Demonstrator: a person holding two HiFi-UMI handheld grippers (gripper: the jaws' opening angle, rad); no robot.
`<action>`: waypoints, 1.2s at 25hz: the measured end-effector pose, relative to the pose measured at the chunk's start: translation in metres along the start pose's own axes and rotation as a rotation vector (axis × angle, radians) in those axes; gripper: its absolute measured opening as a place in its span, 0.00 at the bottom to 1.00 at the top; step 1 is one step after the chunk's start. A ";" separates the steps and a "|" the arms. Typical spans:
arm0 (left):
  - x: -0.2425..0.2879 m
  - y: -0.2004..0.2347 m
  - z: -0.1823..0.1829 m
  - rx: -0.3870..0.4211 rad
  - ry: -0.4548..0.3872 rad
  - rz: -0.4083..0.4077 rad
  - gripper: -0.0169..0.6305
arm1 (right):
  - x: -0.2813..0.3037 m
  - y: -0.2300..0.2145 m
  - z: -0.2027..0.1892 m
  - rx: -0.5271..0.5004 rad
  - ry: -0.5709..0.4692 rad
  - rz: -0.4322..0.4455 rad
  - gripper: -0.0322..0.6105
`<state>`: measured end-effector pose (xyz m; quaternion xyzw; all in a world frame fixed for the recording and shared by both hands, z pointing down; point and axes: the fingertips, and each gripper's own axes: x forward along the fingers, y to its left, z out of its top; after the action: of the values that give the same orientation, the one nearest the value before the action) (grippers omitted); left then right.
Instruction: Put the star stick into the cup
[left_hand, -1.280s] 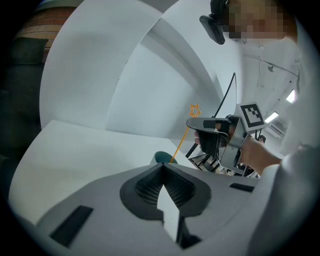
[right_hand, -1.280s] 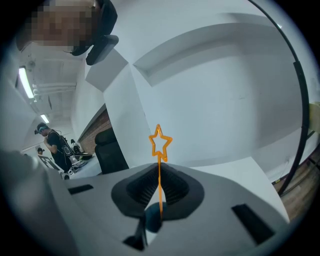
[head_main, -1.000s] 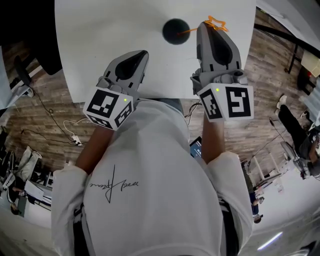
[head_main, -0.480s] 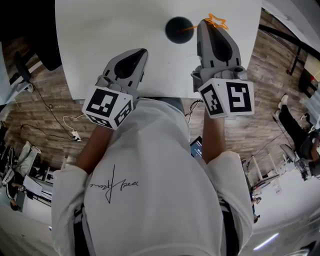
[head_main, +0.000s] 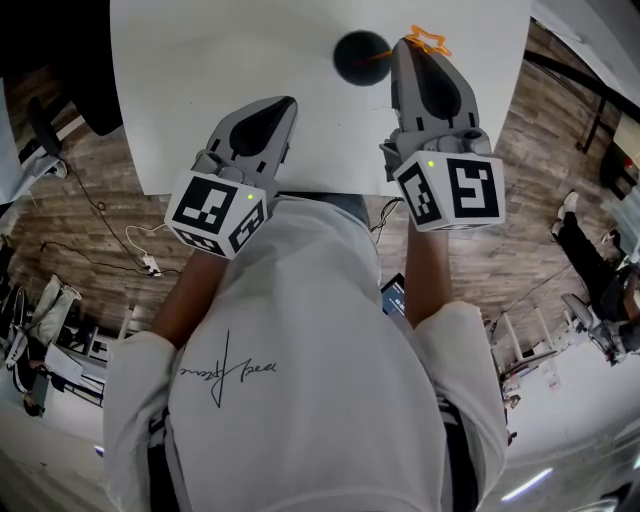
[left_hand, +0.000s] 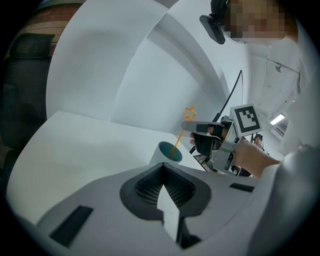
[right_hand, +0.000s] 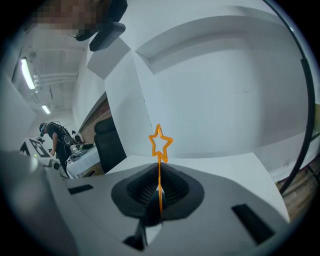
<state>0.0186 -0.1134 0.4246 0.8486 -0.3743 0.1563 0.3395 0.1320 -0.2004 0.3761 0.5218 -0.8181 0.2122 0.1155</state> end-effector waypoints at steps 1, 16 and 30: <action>0.000 0.000 0.000 -0.001 0.001 0.001 0.04 | 0.001 0.000 -0.001 0.000 0.002 0.001 0.07; 0.005 0.001 -0.003 -0.014 0.005 0.012 0.04 | 0.005 0.000 -0.012 -0.004 0.028 0.007 0.07; 0.010 -0.001 0.002 -0.028 0.003 0.024 0.04 | 0.002 0.004 -0.012 -0.102 0.014 0.007 0.08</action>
<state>0.0259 -0.1196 0.4275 0.8390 -0.3862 0.1563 0.3500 0.1265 -0.1953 0.3863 0.5109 -0.8288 0.1741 0.1471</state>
